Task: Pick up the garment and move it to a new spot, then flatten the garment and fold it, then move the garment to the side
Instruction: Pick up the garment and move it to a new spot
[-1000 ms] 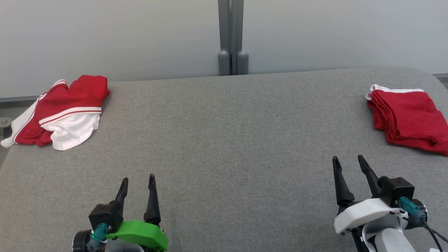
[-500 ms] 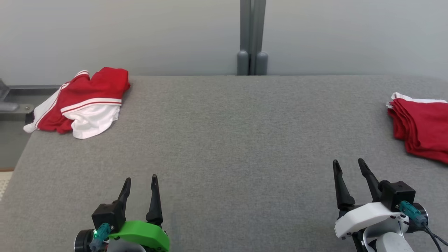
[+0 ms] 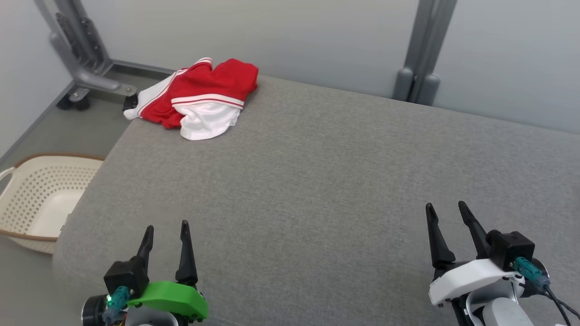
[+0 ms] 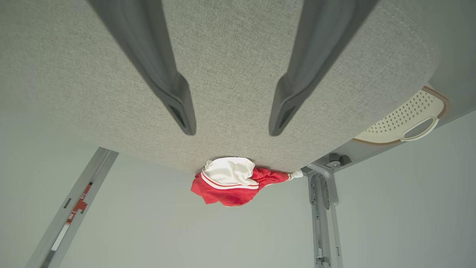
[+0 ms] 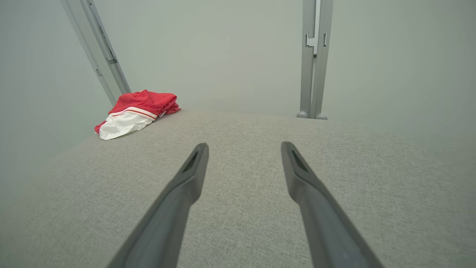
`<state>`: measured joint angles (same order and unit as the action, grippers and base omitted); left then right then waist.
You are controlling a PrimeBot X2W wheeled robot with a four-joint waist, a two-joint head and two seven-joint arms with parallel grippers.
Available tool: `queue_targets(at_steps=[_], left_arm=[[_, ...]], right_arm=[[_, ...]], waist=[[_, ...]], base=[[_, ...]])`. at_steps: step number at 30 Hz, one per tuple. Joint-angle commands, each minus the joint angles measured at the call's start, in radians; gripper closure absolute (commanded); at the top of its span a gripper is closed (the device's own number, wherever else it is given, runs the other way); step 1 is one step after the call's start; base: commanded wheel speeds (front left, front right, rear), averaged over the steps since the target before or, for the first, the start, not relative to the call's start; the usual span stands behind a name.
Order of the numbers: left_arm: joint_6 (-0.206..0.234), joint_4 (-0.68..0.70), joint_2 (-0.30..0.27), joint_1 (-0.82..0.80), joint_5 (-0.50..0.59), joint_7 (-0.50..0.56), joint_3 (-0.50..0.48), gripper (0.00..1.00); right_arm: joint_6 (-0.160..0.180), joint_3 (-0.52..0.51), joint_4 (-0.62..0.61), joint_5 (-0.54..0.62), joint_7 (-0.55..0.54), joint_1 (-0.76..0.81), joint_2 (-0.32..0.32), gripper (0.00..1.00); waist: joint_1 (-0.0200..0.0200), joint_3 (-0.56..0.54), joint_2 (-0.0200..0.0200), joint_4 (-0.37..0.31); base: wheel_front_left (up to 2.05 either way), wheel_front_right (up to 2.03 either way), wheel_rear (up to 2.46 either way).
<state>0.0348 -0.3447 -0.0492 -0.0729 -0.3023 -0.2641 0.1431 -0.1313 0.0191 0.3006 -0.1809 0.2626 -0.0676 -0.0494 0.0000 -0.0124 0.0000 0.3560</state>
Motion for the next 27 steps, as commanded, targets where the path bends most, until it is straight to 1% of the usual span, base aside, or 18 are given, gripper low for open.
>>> queue_targets(at_steps=[1,6,13,18,22,26,27], left_arm=[[-0.004,0.004,-0.002,-0.006,0.004,0.000,-0.002,0.00],[-0.005,0.009,-0.002,-0.006,0.002,0.000,-0.011,0.00],[-0.004,0.019,-0.002,0.003,0.002,0.000,-0.026,0.00],[-0.007,0.015,-0.006,-0.017,0.015,0.000,-0.040,0.00],[-0.021,0.025,-0.038,-0.085,0.042,0.000,-0.055,0.00],[-0.037,0.027,-0.110,-0.218,0.070,0.000,-0.073,0.00],[-0.047,0.022,-0.130,-0.266,0.075,0.008,-0.076,0.00]], right_arm=[[0.001,-0.001,-0.002,-0.003,0.003,-0.012,-0.002,0.00],[0.001,0.007,0.001,-0.005,0.003,-0.018,-0.002,0.00],[0.001,0.013,-0.006,0.002,0.003,-0.025,-0.003,0.00],[0.001,0.009,-0.027,0.024,0.003,-0.044,-0.003,0.00],[0.001,0.001,-0.051,0.056,0.000,-0.067,-0.003,0.00],[0.001,-0.006,-0.092,0.105,-0.013,-0.110,-0.003,0.00],[0.001,-0.011,-0.105,0.118,-0.016,-0.123,-0.003,0.00]], waist=[[0.0000,0.015,0.0000,0.111],[0.0000,0.022,0.0000,0.155],[0.0000,0.035,0.0000,0.161],[0.0000,0.069,0.0000,0.126],[0.0000,0.122,0.0000,0.082],[0.0000,0.194,0.0000,0.024],[0.0000,0.215,0.0000,0.009]], base=[[0.00,0.00,0.00],[0.00,0.00,0.00],[0.00,0.00,0.00],[0.00,0.00,0.00],[0.00,0.00,0.00],[0.00,0.00,0.00],[0.00,0.00,0.00]])
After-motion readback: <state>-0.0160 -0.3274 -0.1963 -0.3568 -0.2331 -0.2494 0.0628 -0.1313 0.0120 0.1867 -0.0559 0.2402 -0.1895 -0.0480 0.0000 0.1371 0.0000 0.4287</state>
